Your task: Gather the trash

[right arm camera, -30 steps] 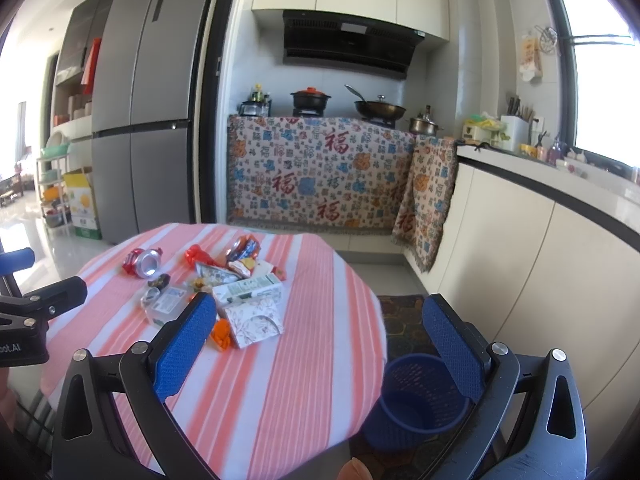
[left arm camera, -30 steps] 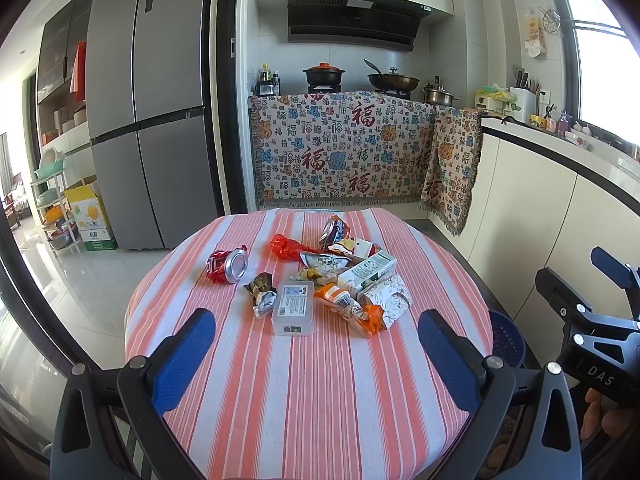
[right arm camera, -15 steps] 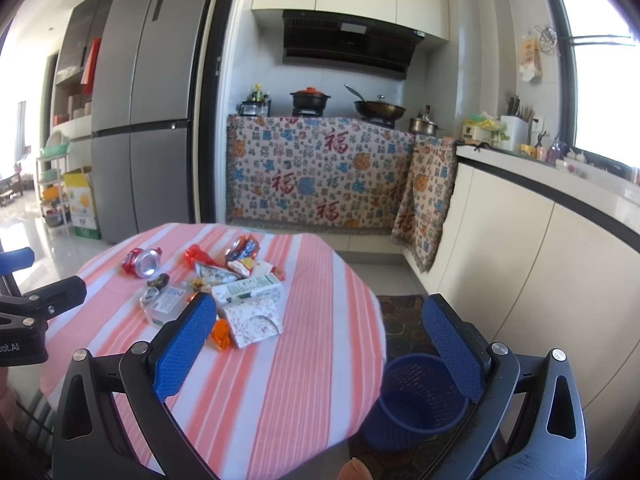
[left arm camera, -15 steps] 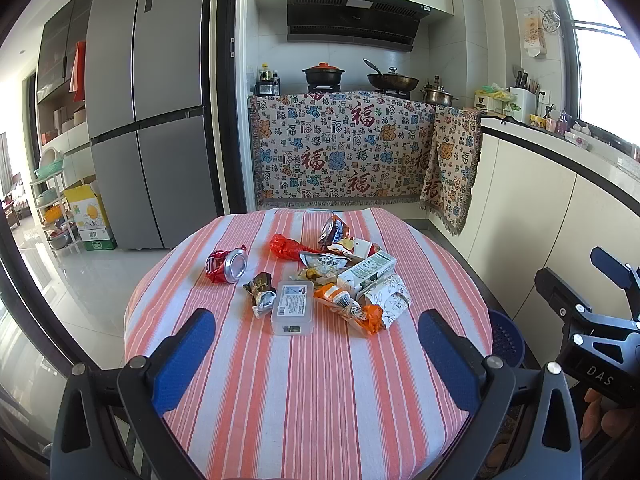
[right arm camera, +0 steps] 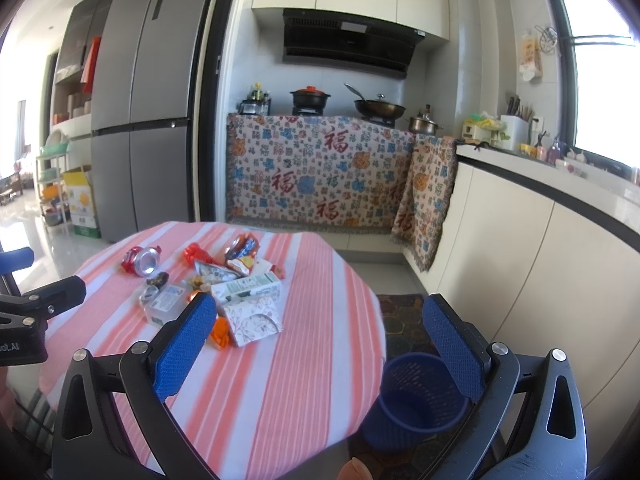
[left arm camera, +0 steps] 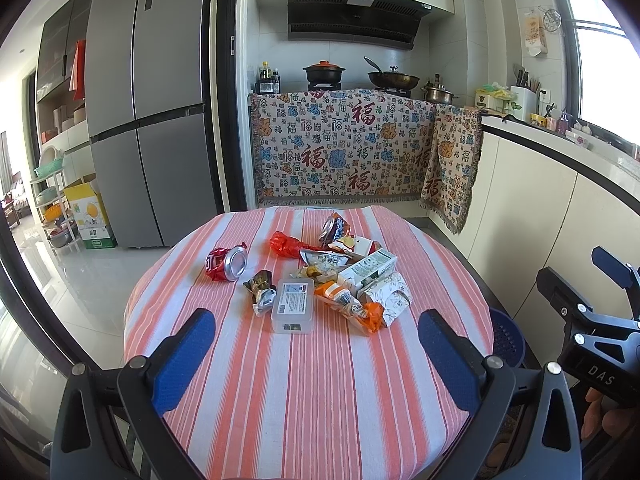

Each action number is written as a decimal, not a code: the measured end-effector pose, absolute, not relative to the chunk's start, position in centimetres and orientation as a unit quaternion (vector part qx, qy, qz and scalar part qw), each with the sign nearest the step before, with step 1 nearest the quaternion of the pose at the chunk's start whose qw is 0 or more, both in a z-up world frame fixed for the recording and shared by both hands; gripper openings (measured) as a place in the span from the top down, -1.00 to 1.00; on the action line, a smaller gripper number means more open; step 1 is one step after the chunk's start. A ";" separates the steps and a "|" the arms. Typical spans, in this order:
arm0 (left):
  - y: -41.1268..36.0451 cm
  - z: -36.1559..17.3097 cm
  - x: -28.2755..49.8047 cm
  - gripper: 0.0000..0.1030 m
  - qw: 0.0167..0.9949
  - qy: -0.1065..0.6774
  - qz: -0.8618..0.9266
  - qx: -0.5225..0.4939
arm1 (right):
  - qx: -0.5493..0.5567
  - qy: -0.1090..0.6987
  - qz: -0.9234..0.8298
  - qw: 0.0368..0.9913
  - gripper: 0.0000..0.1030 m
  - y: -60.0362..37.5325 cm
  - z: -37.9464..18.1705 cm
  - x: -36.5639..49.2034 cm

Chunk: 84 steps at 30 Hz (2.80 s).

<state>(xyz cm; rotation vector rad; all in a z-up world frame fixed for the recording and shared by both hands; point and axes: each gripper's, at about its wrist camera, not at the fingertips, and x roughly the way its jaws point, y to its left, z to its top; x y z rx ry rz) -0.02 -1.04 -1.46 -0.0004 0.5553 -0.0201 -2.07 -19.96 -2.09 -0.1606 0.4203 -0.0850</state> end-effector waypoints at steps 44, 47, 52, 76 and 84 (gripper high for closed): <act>3.8 -19.4 15.2 -1.00 0.887 0.462 0.012 -0.010 | -0.110 0.401 0.017 0.909 -0.99 -18.8 -18.3 8.4; 3.9 -19.4 15.4 -1.00 0.889 0.457 0.017 -0.009 | -0.113 0.414 0.023 0.903 -0.99 -18.7 -19.1 8.8; 3.9 -19.4 15.7 -1.00 0.888 0.459 0.032 -0.017 | -0.097 0.425 0.029 0.899 -0.99 -19.0 -19.9 8.7; 5.0 -17.4 11.8 -0.19 0.898 0.436 -0.052 -0.039 | -0.070 0.397 0.082 0.912 -0.99 -18.2 -17.1 9.6; 8.1 -16.9 7.9 -0.20 0.902 0.425 -0.028 -0.066 | -0.063 0.414 0.177 0.891 -0.70 -13.7 -16.2 13.3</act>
